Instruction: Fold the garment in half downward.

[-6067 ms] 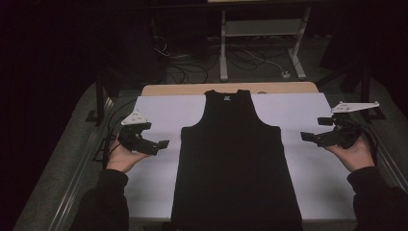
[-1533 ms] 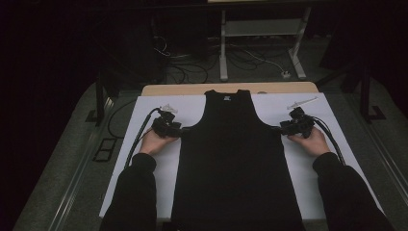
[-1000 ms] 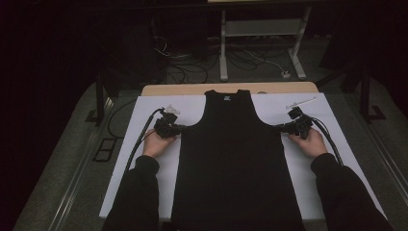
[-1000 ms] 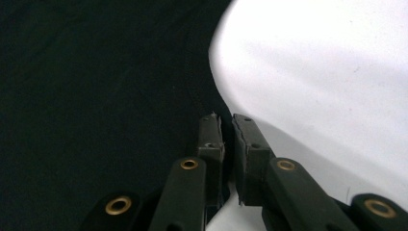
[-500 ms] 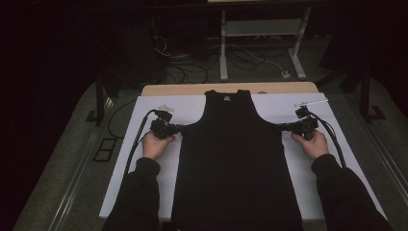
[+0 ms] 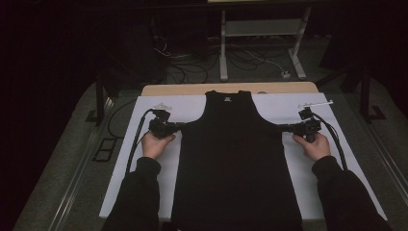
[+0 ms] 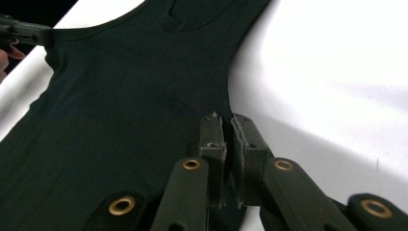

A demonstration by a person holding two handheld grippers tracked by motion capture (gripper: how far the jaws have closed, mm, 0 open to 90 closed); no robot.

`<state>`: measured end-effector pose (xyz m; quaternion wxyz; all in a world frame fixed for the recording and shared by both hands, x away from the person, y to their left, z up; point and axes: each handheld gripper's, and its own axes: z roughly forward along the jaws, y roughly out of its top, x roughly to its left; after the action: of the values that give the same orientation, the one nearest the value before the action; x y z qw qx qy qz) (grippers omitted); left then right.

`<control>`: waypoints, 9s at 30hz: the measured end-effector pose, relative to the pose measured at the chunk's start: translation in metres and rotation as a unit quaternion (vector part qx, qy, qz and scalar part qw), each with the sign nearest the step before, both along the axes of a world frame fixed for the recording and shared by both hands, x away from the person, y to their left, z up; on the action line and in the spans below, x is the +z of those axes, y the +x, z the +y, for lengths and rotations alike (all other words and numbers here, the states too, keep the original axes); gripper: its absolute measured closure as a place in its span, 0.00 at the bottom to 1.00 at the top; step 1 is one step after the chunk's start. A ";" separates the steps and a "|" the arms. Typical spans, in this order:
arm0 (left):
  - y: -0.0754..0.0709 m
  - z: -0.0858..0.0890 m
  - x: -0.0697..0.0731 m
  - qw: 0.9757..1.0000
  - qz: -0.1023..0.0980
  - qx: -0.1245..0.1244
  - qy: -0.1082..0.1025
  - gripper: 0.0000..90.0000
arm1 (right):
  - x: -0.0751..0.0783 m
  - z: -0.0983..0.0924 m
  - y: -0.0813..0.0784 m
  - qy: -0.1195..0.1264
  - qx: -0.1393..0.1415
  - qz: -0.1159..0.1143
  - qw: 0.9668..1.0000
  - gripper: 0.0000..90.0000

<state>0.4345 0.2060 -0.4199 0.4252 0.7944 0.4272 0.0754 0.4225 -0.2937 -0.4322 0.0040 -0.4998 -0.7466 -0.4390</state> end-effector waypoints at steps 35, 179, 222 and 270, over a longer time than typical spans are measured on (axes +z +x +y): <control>-0.026 0.005 0.014 1.000 0.001 -0.010 -0.027 0.96 | 0.015 -0.003 -0.029 0.023 0.002 -0.012 1.000 0.91; -0.113 0.018 -0.009 0.989 0.109 -0.096 0.026 0.48 | -0.001 -0.005 -0.121 -0.057 0.038 0.058 0.996 0.50; -0.094 0.018 0.021 0.994 0.059 -0.084 0.028 0.00 | 0.031 -0.013 -0.102 -0.080 0.030 -0.011 0.996 0.00; -0.038 -0.010 0.061 0.989 0.036 -0.116 0.083 0.00 | 0.064 -0.002 -0.047 -0.087 0.042 -0.045 0.994 0.00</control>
<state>0.3964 0.1958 -0.3593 0.3475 0.8734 0.3397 0.0320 0.3755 -0.2960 -0.3679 -0.0545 -0.4462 -0.8020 -0.3934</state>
